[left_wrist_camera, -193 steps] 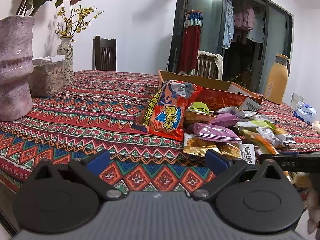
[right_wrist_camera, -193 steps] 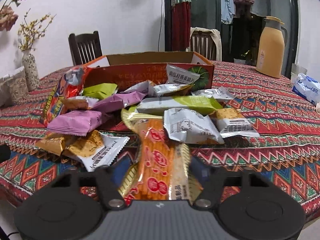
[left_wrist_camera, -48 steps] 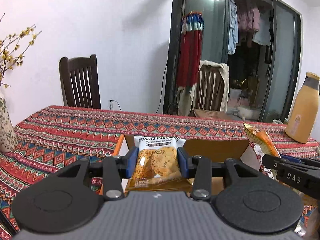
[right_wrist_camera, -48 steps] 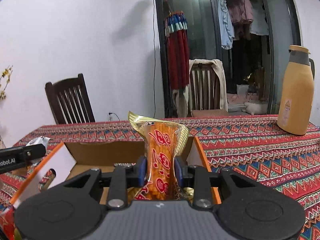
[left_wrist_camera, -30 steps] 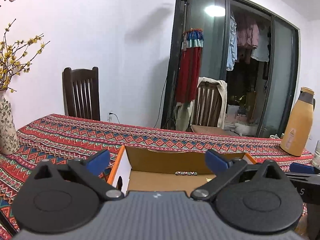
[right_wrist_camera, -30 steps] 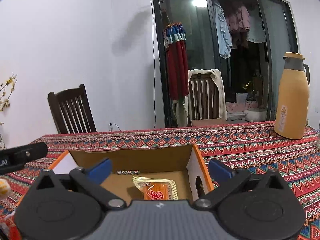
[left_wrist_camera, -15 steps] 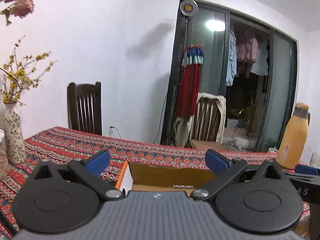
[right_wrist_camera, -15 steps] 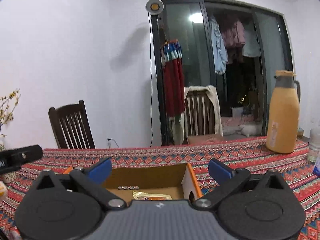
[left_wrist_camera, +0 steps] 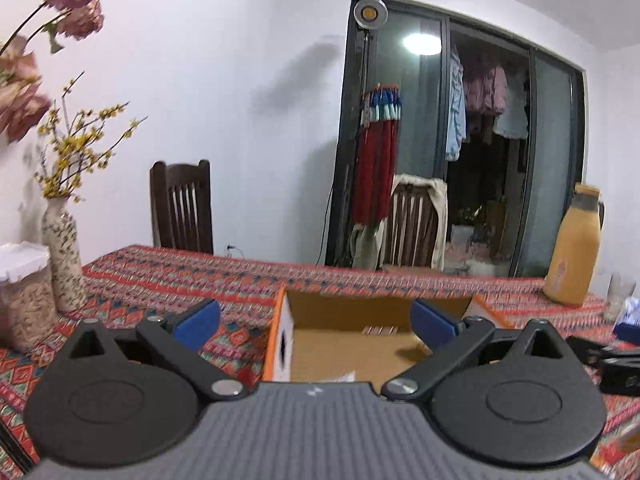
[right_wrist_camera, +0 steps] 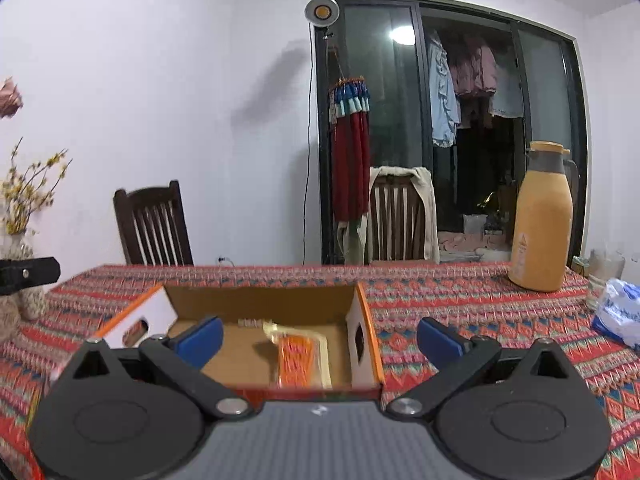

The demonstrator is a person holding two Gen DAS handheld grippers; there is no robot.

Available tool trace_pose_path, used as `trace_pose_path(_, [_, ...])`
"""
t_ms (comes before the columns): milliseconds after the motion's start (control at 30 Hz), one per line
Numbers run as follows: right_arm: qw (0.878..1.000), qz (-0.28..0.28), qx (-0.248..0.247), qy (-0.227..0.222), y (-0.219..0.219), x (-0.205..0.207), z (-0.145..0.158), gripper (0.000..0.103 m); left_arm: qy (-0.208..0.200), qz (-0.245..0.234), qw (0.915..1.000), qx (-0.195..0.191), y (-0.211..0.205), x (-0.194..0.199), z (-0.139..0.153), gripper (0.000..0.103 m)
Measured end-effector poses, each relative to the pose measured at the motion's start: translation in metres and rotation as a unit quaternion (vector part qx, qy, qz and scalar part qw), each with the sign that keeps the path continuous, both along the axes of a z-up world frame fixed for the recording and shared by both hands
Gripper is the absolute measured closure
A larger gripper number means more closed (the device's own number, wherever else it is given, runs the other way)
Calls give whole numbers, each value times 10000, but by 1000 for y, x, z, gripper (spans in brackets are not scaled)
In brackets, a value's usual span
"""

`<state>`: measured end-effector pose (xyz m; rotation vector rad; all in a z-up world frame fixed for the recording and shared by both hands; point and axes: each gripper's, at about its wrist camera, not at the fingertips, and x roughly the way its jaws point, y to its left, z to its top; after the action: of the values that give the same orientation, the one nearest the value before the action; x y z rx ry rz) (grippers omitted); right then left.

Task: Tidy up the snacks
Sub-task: 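Withdraw both open tools from the box back toward the snack pile, then grasp a pumpkin-seed cracker packet with the right tool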

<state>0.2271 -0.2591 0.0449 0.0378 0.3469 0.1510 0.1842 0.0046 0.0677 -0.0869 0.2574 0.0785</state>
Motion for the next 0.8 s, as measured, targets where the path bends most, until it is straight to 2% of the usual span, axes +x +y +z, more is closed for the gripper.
trace_pose_path(233, [9995, -97, -119, 293, -16, -37, -27, 0, 505, -81, 9986, 135, 15, -20, -38, 0])
trace_pose_path(433, [9980, -178, -24, 602, -28, -56, -51, 0, 812, -153, 9966, 66, 22, -30, -70, 0])
trace_pose_path(633, [9981, -123, 116, 601, -35, -71, -67, 0, 749, -178, 9970, 123, 19, -32, -81, 0])
trace_pose_path(800, [9971, -131, 130, 739, -34, -68, -75, 0, 663, -161, 9975, 189, 16, -33, -82, 0])
